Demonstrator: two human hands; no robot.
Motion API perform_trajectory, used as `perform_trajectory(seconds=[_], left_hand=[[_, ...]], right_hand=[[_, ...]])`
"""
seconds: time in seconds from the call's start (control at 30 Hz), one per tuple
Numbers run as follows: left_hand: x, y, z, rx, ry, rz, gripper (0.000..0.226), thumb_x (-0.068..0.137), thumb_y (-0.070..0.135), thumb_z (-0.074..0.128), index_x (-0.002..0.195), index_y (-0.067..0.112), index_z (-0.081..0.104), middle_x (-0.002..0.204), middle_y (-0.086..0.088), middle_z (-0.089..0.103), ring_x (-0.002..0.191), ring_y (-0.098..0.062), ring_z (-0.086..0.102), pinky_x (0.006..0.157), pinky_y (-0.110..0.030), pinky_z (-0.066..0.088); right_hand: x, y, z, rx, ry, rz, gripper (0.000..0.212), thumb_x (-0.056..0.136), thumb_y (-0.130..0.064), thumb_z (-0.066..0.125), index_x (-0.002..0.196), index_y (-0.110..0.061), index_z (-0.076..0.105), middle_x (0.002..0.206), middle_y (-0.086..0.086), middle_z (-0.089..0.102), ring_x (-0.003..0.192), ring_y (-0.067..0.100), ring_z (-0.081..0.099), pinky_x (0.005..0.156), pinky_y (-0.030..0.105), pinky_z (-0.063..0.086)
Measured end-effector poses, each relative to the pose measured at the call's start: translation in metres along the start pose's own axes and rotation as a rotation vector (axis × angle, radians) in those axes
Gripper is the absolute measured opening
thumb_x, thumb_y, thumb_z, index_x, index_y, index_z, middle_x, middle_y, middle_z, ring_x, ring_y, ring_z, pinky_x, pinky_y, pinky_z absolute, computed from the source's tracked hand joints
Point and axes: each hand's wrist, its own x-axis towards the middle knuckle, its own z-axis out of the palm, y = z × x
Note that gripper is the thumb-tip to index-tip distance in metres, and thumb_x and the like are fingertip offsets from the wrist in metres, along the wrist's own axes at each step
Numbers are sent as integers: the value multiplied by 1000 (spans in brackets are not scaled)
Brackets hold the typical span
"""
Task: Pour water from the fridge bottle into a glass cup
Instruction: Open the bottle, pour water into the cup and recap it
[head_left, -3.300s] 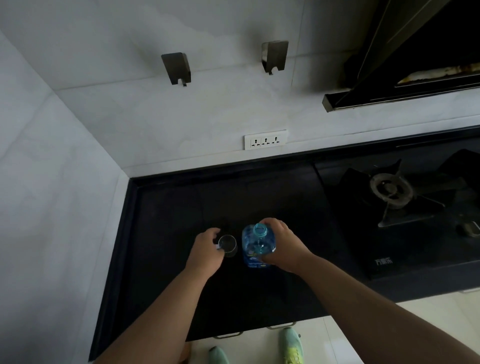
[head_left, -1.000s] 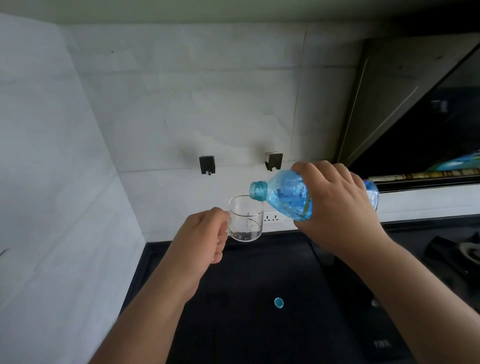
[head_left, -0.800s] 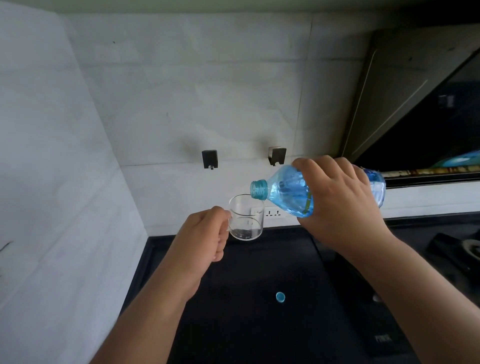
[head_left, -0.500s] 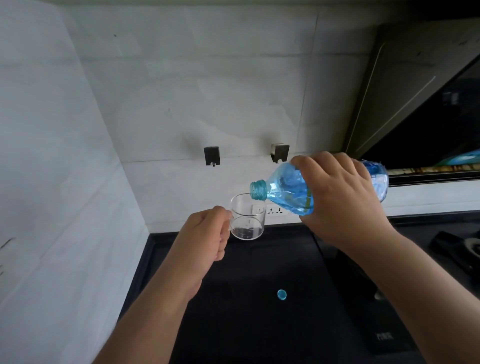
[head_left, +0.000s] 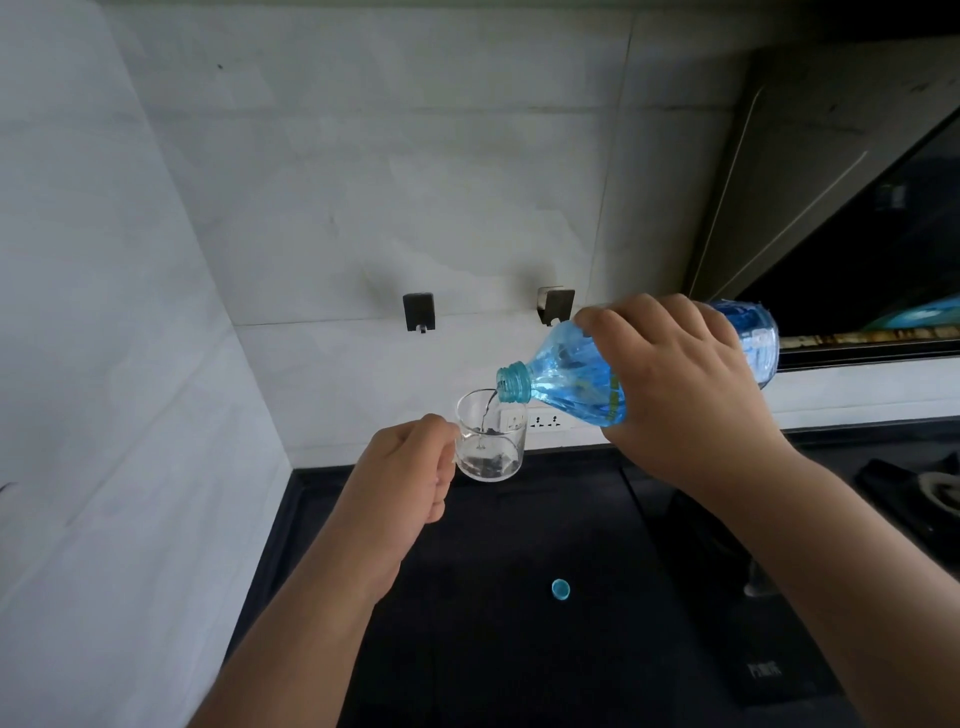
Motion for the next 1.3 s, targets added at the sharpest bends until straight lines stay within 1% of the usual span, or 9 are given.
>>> perform_trajectory(seconds=[0.17,0.33,0.6,0.73,0.87,0.97,1.2,1.3], left_hand=[[0,-3,0,-8,-1,11,51,98,15,41,49,23,27,55,1,23,56,-16,16,54,-35,18],[1,-5,0,-7,-5,16,47,98,16,42,54,21,24,60,-2,20,64,-23,14,61,-42,16],[8,-13,2,-23,-2,10,42,96,13,41,59,19,22,60,-2,20,65,-24,13,60,-41,15],[14,-18,3,-26,2,-9,45,95,12,41,54,21,26,60,-2,22,66,-25,13,60,-41,15],[18,-24,5,-26,2,-18,42,94,11,41,58,19,23,62,-4,20,66,-25,13,60,-41,14],[20,-28,6,-21,-11,-25,47,97,13,42,54,21,25,59,-1,21,65,-24,13,60,-41,15],[31,-42,9,-12,-24,-23,39,95,13,43,64,17,20,61,-4,20,67,-27,12,60,-41,14],[34,-49,11,-16,-41,-25,38,93,18,45,65,15,20,61,-5,20,67,-28,12,60,-41,14]], right_hand=[[-1,2,-1,-2,9,1,82,62,-23,90,136,-21,54,123,3,61,113,33,56,102,49,41],[0,3,-1,-8,8,11,82,61,-21,90,135,-21,54,123,3,61,113,34,55,103,50,41],[1,5,0,-14,2,25,84,61,-22,91,136,-21,53,123,4,61,113,35,54,103,51,41],[2,6,1,-16,8,29,82,62,-22,90,136,-21,54,122,4,61,112,35,54,103,50,40],[3,6,2,-23,2,27,82,62,-22,90,136,-21,54,122,5,61,112,35,54,103,50,40],[4,7,2,-34,-7,24,83,62,-23,90,137,-21,54,122,4,60,113,35,54,104,50,39],[2,10,10,-33,-22,24,85,60,-23,93,135,-20,53,122,6,61,113,35,54,103,53,41],[-1,12,16,-30,-43,27,85,61,-25,93,136,-21,53,124,5,60,114,35,54,104,52,39]])
